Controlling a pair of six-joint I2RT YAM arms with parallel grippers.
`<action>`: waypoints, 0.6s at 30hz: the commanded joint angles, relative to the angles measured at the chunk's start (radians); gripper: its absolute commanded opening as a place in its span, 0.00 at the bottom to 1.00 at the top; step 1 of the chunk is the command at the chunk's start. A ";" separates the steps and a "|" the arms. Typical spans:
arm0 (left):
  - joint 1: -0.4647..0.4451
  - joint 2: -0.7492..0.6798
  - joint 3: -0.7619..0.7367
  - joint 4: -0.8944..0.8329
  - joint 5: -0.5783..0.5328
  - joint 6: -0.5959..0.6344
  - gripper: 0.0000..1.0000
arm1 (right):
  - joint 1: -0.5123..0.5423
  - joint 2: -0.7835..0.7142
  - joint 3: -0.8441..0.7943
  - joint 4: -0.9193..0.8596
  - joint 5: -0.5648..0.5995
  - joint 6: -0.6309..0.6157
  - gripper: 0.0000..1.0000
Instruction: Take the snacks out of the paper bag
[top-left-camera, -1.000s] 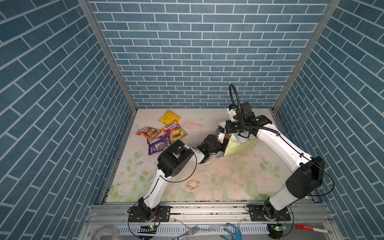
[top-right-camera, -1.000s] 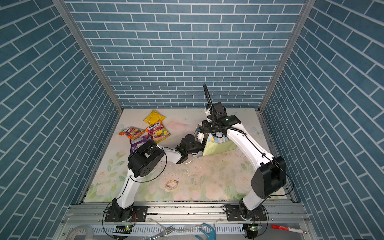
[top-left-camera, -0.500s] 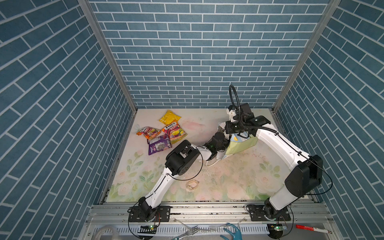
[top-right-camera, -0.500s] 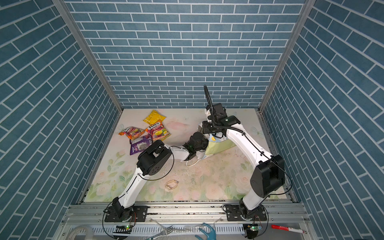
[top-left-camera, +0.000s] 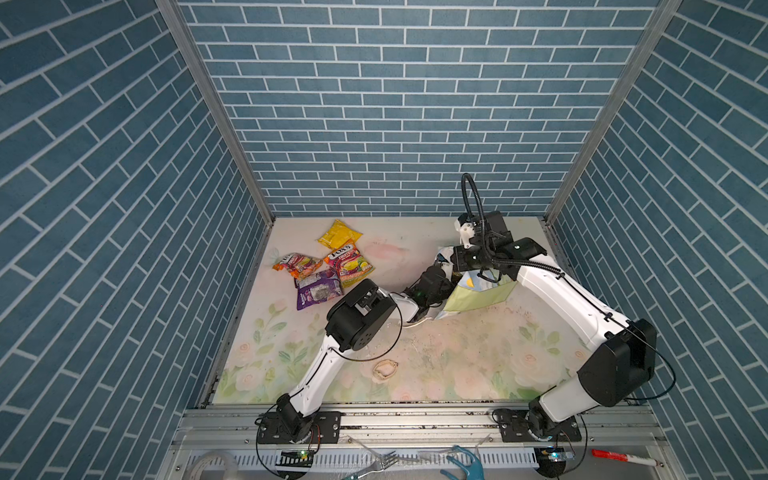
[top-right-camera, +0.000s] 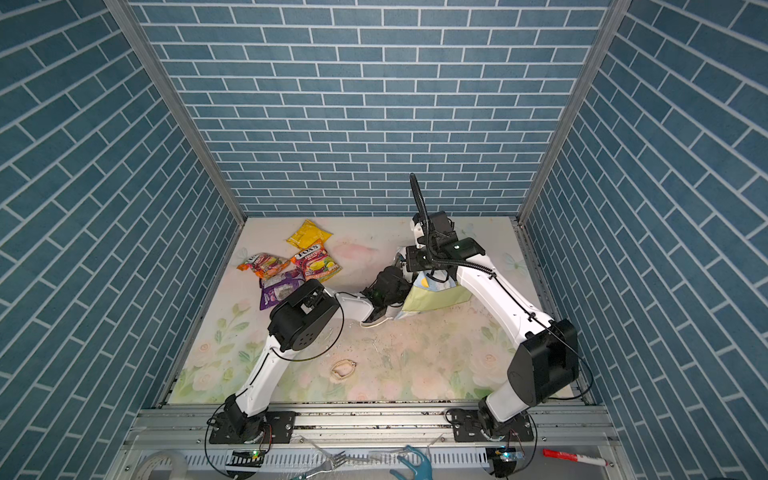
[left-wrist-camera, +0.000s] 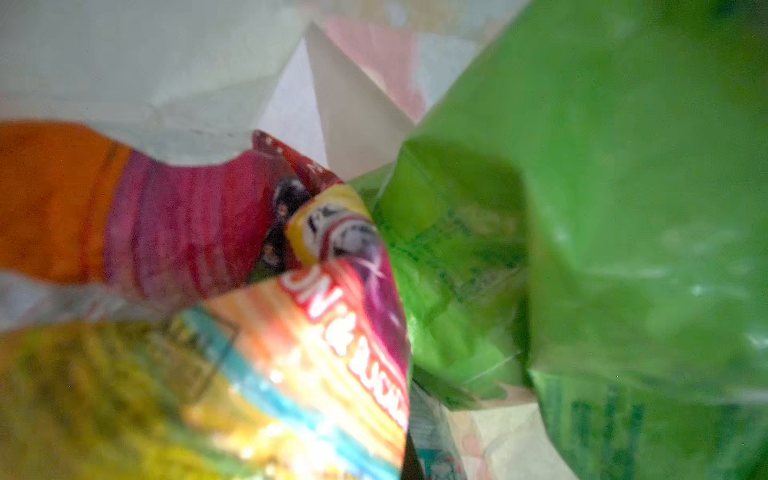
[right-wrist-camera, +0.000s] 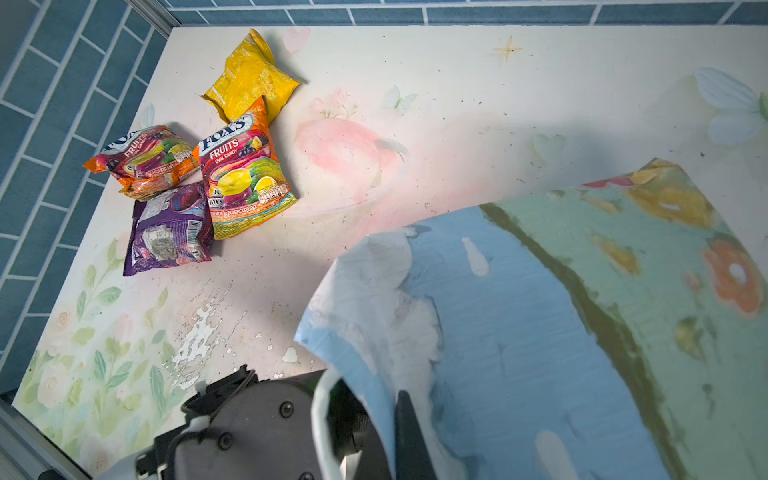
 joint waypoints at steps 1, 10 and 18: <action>0.009 -0.099 -0.052 -0.025 -0.022 0.080 0.00 | 0.006 -0.030 -0.001 0.008 0.023 0.018 0.00; 0.064 -0.228 -0.166 0.004 -0.009 0.065 0.00 | 0.006 -0.029 -0.015 -0.005 0.064 0.012 0.00; 0.101 -0.317 -0.158 -0.083 0.072 0.040 0.00 | 0.006 -0.035 -0.015 -0.064 0.108 -0.013 0.00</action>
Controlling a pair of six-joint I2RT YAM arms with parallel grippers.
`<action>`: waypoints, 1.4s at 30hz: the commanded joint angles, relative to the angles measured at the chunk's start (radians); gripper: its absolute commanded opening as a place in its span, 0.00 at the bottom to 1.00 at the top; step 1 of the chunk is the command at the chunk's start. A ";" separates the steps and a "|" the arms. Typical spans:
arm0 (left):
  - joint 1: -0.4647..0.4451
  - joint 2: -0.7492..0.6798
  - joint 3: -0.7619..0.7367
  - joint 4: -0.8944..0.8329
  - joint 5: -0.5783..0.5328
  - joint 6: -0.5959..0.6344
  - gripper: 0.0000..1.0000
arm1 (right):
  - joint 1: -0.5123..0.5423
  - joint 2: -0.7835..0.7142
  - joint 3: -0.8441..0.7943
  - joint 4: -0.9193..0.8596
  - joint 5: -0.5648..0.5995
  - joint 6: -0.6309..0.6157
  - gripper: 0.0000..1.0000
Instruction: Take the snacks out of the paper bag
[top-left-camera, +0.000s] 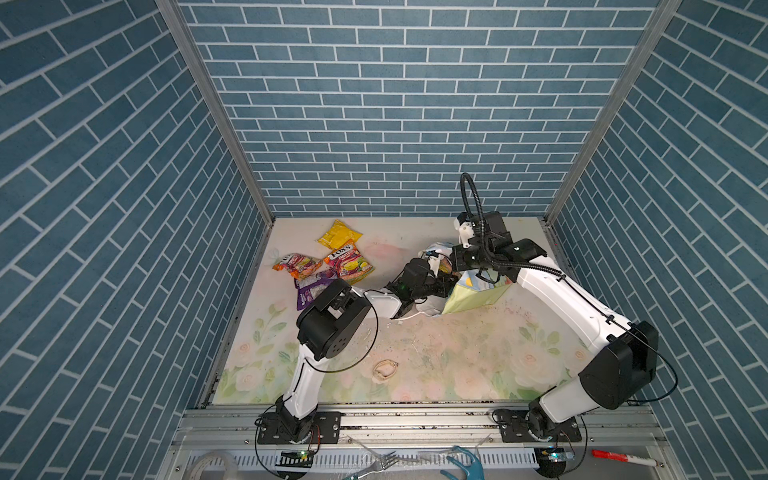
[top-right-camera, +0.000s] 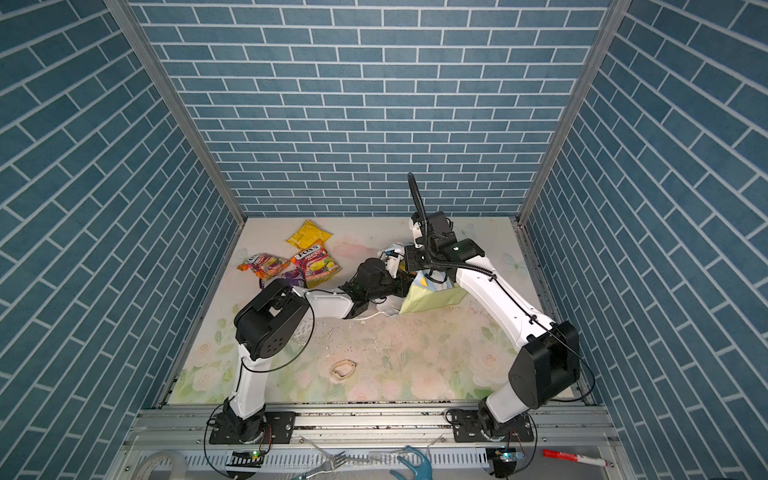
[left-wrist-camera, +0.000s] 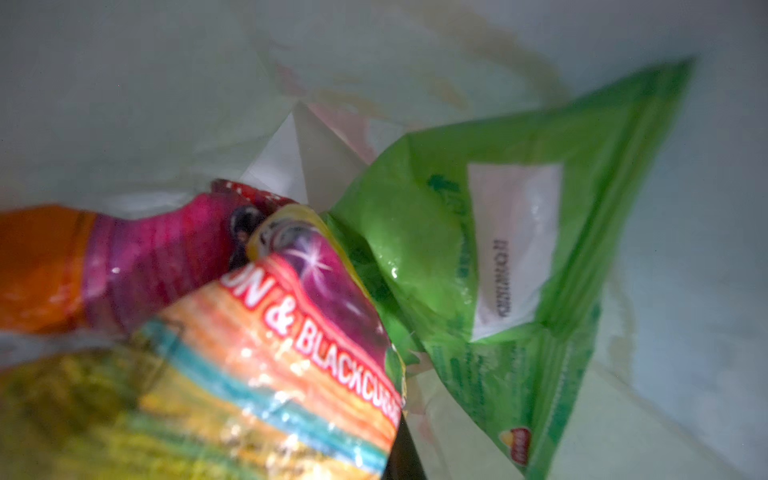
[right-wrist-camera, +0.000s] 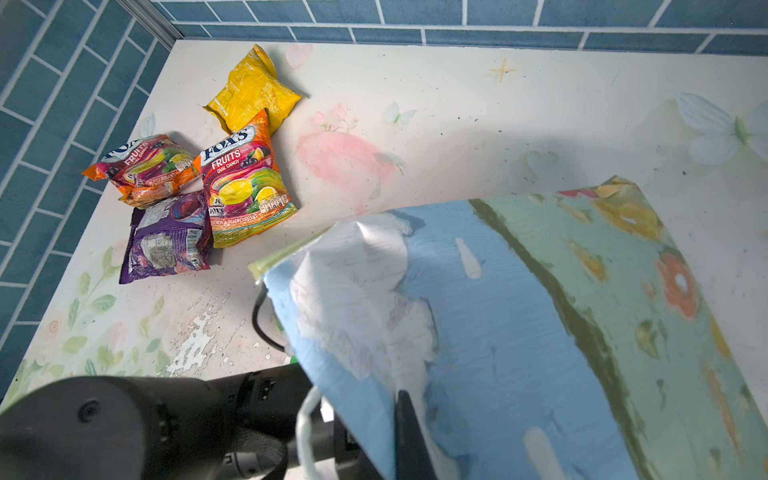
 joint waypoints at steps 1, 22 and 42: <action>0.029 -0.088 -0.005 0.038 -0.021 0.006 0.00 | -0.003 -0.028 -0.017 -0.076 0.063 -0.009 0.00; 0.058 -0.239 -0.128 0.061 0.030 -0.026 0.00 | -0.001 -0.045 -0.025 -0.066 0.149 0.011 0.00; 0.138 -0.327 -0.171 0.004 0.124 -0.061 0.00 | -0.001 -0.023 -0.029 -0.037 0.050 0.028 0.00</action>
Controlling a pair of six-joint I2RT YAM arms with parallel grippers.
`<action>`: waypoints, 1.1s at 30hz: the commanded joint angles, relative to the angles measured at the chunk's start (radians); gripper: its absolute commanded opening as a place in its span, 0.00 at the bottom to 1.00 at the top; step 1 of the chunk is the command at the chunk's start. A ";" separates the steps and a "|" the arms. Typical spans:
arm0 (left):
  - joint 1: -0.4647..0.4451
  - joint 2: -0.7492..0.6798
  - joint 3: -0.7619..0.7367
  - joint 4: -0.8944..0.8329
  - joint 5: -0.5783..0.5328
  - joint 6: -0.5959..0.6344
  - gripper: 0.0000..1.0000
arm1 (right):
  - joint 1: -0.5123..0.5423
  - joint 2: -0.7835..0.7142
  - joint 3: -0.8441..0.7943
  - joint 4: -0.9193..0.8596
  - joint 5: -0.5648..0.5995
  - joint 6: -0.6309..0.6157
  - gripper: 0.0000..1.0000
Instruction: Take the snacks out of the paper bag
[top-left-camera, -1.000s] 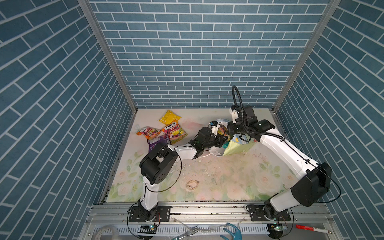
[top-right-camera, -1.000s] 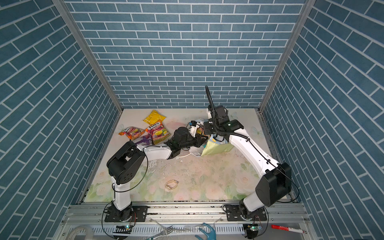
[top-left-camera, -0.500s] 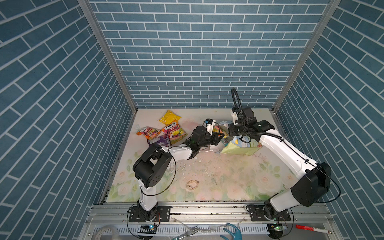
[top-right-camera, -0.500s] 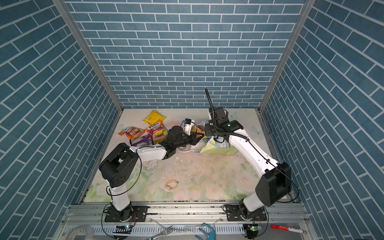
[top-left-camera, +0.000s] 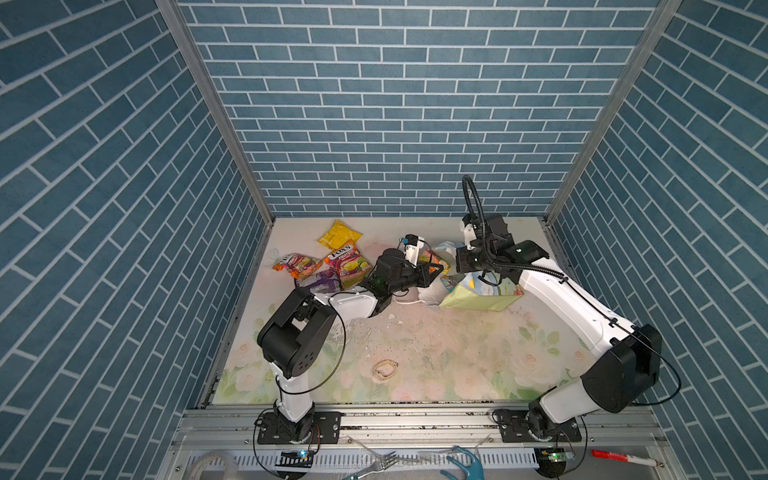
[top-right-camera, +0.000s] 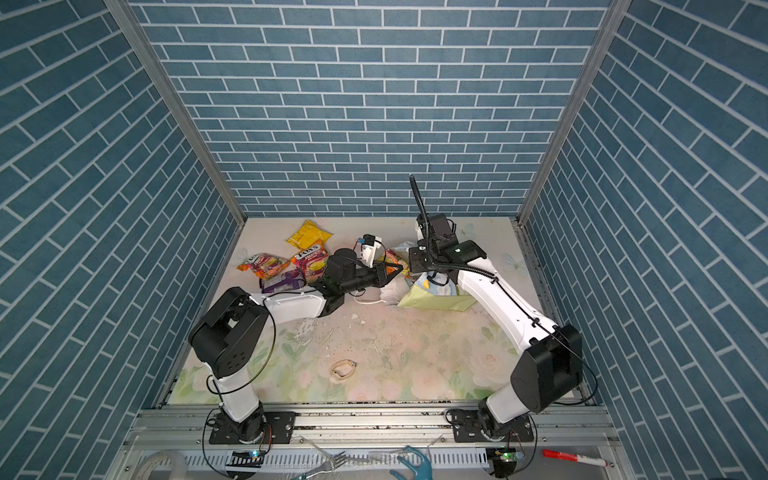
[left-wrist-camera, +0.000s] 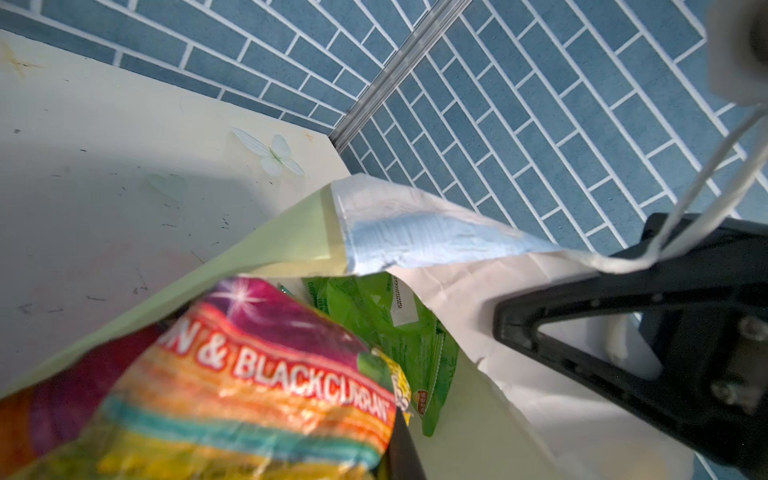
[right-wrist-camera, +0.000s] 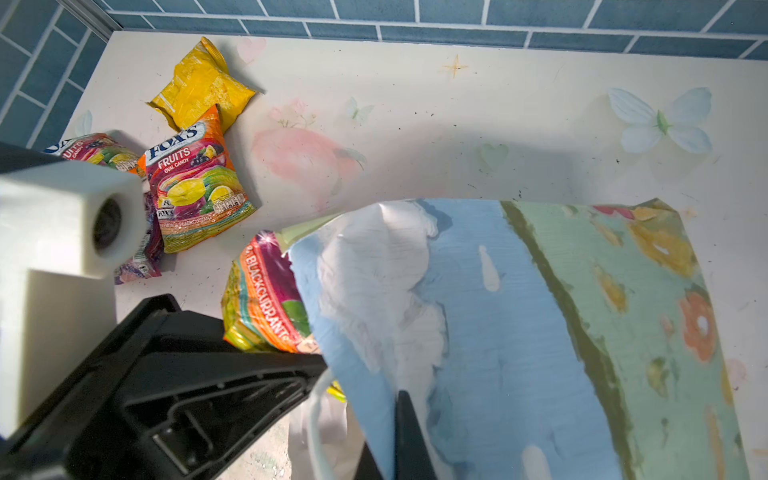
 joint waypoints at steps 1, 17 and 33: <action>0.028 -0.071 0.001 -0.011 0.000 0.041 0.00 | -0.002 -0.002 -0.017 -0.002 -0.038 0.024 0.00; 0.030 -0.209 -0.016 -0.223 -0.075 0.092 0.00 | -0.002 -0.001 -0.043 0.081 -0.063 0.019 0.00; 0.029 -0.385 -0.076 -0.407 -0.160 0.152 0.00 | -0.003 -0.005 -0.083 0.137 -0.070 0.006 0.00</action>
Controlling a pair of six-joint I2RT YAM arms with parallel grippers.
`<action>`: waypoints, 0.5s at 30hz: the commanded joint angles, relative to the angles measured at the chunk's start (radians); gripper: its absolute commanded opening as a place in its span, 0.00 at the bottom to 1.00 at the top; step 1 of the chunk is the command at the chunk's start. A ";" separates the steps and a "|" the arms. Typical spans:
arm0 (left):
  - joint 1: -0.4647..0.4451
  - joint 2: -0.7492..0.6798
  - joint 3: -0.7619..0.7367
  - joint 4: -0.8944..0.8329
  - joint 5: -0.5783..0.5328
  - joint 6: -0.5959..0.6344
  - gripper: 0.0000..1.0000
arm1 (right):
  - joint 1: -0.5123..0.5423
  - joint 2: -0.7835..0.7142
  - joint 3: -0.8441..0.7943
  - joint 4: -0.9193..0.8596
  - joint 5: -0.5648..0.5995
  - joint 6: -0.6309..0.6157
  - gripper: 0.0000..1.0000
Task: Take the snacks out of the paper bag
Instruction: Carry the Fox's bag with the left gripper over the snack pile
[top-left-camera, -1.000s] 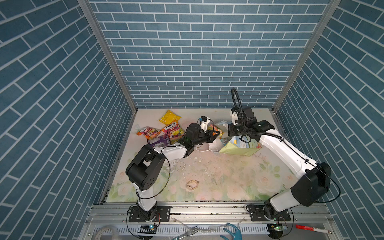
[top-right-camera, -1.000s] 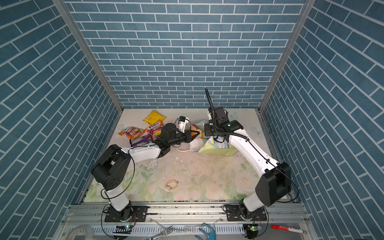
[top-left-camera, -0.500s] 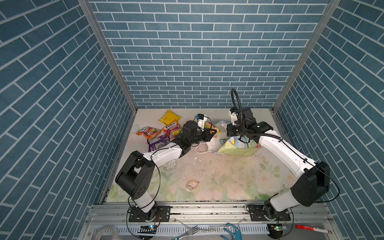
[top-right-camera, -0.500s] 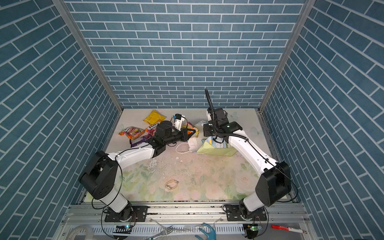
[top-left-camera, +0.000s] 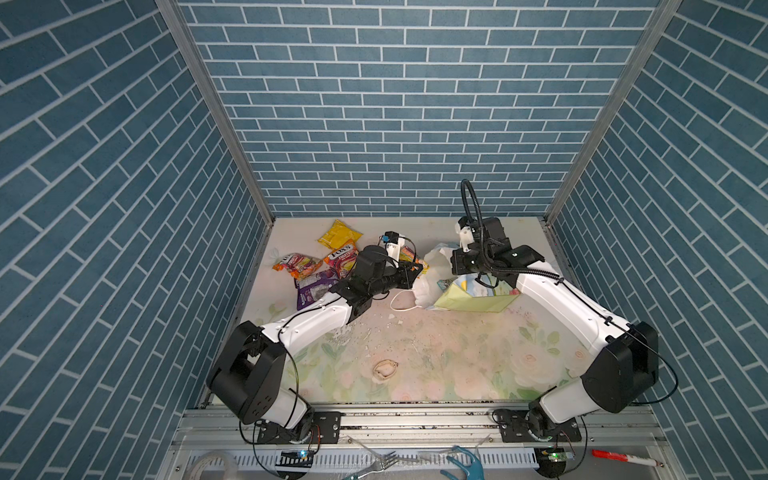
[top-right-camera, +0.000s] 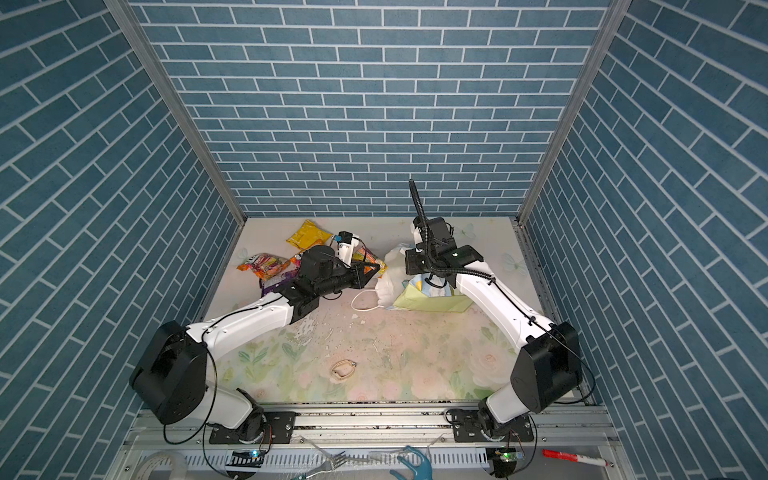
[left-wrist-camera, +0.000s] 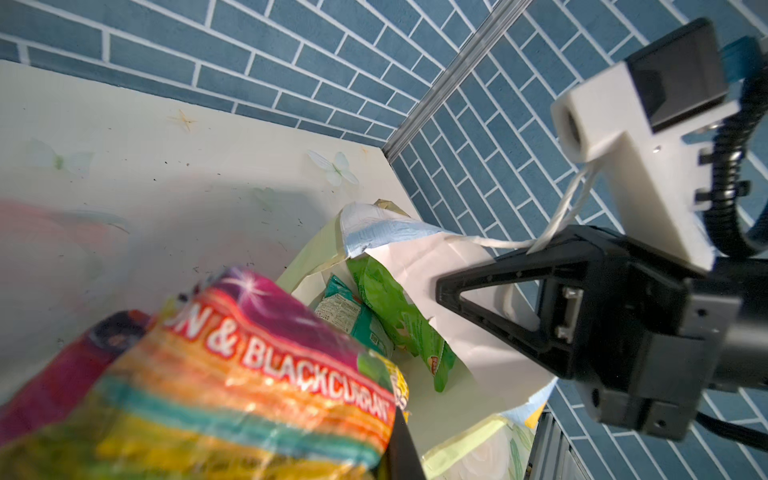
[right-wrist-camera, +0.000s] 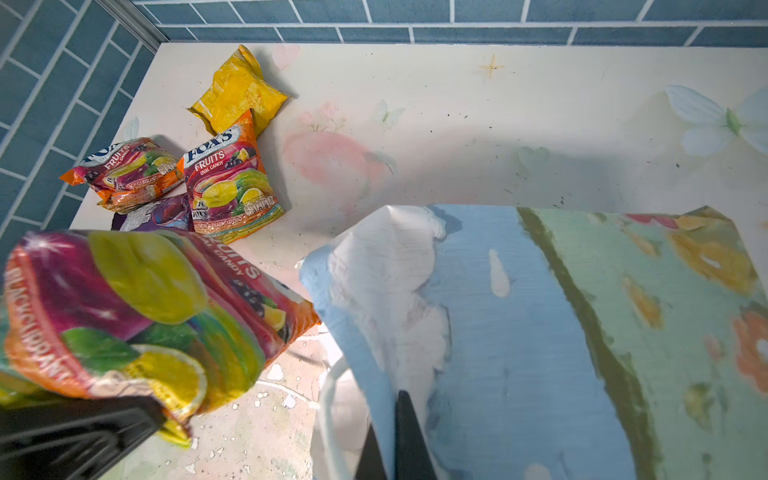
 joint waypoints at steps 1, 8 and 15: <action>0.008 -0.061 -0.008 -0.030 -0.027 0.044 0.00 | -0.003 -0.005 -0.016 0.023 0.008 0.002 0.00; 0.008 -0.132 -0.008 -0.107 -0.067 0.077 0.00 | -0.004 -0.013 -0.039 0.033 0.016 0.000 0.00; 0.010 -0.194 0.031 -0.239 -0.153 0.134 0.00 | -0.003 -0.043 -0.080 0.073 -0.044 0.047 0.00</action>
